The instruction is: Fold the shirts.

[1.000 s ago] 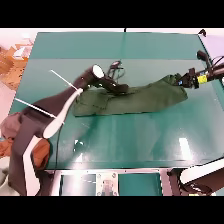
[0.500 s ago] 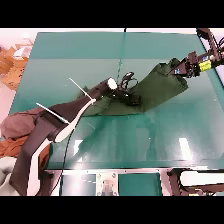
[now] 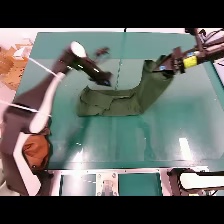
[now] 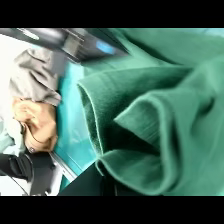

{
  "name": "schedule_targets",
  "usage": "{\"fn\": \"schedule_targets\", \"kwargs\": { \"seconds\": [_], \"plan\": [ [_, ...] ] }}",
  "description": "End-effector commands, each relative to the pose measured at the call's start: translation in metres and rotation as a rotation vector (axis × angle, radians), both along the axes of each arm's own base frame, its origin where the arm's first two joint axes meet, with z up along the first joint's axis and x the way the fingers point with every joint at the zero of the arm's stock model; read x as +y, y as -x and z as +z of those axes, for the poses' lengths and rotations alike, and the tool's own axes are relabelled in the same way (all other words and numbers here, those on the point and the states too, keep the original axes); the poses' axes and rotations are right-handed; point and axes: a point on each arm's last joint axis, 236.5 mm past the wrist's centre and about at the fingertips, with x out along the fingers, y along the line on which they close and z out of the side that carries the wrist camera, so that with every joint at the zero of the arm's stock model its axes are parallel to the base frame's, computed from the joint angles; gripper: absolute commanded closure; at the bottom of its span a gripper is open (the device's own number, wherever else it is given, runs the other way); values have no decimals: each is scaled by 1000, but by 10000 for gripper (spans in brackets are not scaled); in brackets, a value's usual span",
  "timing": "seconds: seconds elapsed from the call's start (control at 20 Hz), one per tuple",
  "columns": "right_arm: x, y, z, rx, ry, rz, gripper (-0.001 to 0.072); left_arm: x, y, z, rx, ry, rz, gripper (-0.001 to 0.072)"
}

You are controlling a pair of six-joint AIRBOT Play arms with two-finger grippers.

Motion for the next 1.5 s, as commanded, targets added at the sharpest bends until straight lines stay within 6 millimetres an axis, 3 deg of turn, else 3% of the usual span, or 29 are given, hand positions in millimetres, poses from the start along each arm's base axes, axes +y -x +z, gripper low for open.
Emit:
{"fn": "schedule_targets", "kwargs": {
  "seconds": [0.0, 0.1, 0.2, 0.35, 0.45, 0.5, 0.55, 0.6, 0.7, 0.8, 0.9, 1.05, 1.15, 1.2, 1.3, 1.45],
  "plan": [
    [70, -14, -11, -43, -37, -31, 695, 131, -23, 44, -34, -143, 197, 678],
    [122, -18, -30, -71, -56, -41, 695, 170, -31, 61, -58, -139, 277, 678],
    [181, -17, -54, -91, -82, -46, 695, 196, -34, 66, -59, -139, 326, 678],
    [273, -18, -104, -139, -109, -93, 675, 216, -33, 64, -45, -146, 349, 678],
    [323, -9, -147, -172, -102, -110, 594, 219, -33, 64, -58, -153, 335, 678],
    [338, 5, -167, -176, -79, -66, 440, 219, -33, 64, -62, -154, 329, 678],
    [343, 15, -182, -183, -52, -16, 214, 219, -33, 64, -64, -155, 325, 678],
    [336, 15, -187, -193, -19, 16, 187, 219, -33, 64, -70, -156, 317, 678],
    [297, -6, -176, -188, 16, 25, 187, 219, -33, 64, -71, -156, 316, 678],
    [238, -33, -154, -154, 30, -2, 187, 219, -33, 64, -70, -157, 316, 678],
    [167, -53, -140, -108, 66, -41, 187, 220, -33, 64, -71, -158, 317, 678],
    [62, -65, -156, 24, 155, -139, 173, 222, -35, 62, -73, -166, 323, 678],
    [17, -60, -185, 121, 168, -217, 170, 222, -32, 52, -48, -167, 325, 678],
    [6, -51, -204, 174, 169, -249, 170, 222, -29, 45, -28, -169, 323, 678],
    [8, -32, -233, 262, 146, -262, 170, 222, -27, 38, -9, -172, 323, 678],
    [51, -15, -257, 332, 60, -195, 170, 223, -34, 39, -36, -170, 340, 679]
  ]
}}
